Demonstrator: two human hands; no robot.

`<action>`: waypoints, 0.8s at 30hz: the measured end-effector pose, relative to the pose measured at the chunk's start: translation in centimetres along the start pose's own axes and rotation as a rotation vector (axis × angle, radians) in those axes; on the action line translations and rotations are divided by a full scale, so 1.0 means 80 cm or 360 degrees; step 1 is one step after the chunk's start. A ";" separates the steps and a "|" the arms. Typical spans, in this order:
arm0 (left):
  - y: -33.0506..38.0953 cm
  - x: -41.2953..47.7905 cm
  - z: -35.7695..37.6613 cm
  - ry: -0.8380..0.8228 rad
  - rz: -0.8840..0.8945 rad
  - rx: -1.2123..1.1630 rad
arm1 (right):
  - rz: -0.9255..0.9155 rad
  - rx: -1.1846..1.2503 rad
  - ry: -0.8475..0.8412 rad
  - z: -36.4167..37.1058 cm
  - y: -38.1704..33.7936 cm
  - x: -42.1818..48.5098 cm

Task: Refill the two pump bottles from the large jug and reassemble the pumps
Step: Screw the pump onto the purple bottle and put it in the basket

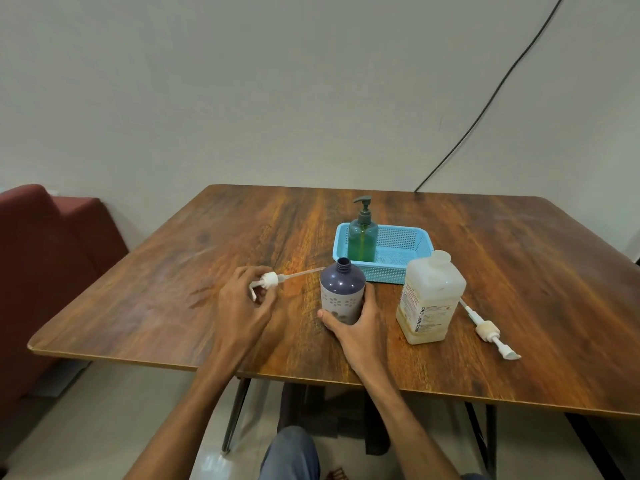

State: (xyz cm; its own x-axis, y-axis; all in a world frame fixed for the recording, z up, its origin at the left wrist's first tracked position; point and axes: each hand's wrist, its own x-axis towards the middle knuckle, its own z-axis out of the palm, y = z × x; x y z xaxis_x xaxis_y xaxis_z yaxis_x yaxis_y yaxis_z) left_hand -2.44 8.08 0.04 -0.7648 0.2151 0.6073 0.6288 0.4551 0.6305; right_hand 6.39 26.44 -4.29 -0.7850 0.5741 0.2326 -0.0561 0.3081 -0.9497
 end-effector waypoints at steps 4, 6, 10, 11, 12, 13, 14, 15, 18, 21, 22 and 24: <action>0.021 0.015 -0.015 0.0097 -0.0107 -0.0295 | -0.0022 -0.0001 -0.0003 0.000 0.000 0.000; 0.036 0.021 -0.020 0.0139 -0.0147 -0.0463 | -0.0028 0.0006 -0.0001 -0.001 0.001 0.001; 0.064 0.034 -0.023 0.0179 -0.0158 -0.0702 | -0.0048 0.0005 0.0008 0.000 0.003 0.001; 0.069 0.038 -0.023 0.0169 -0.0170 -0.0755 | -0.0052 0.0004 0.0010 0.000 0.004 0.001; 0.073 0.042 -0.024 0.0146 -0.0185 -0.0806 | -0.0053 0.0000 0.0013 0.000 0.006 0.001; 0.076 0.046 -0.024 0.0114 -0.0197 -0.0850 | -0.0053 -0.0006 0.0015 0.000 0.006 0.000; 0.079 0.050 -0.025 0.0078 -0.0203 -0.0885 | -0.0049 -0.0014 0.0016 0.001 0.006 0.001; 0.082 0.054 -0.026 0.0047 -0.0202 -0.0910 | -0.0045 -0.0019 0.0016 0.001 0.006 0.001; 0.095 0.064 -0.029 -0.0003 -0.0165 -0.0922 | -0.0046 -0.0021 0.0017 0.001 0.007 0.001; 0.108 0.072 -0.033 -0.0024 -0.0071 -0.0837 | -0.0058 -0.0027 0.0007 -0.001 0.006 0.001; 0.111 0.074 -0.035 -0.0019 -0.0044 -0.0812 | -0.0061 -0.0028 0.0006 -0.001 0.006 0.000; 0.117 0.078 -0.039 -0.0002 -0.0008 -0.0761 | -0.0064 -0.0027 0.0004 -0.002 0.006 0.000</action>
State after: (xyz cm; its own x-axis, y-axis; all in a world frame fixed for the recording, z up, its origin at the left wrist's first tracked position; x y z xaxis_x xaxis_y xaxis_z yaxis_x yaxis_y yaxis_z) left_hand -0.93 11.00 11.24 -0.7679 0.2150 0.6034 0.6191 0.0075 0.7853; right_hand 6.45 26.67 -4.71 -0.7806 0.5632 0.2710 -0.0771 0.3435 -0.9360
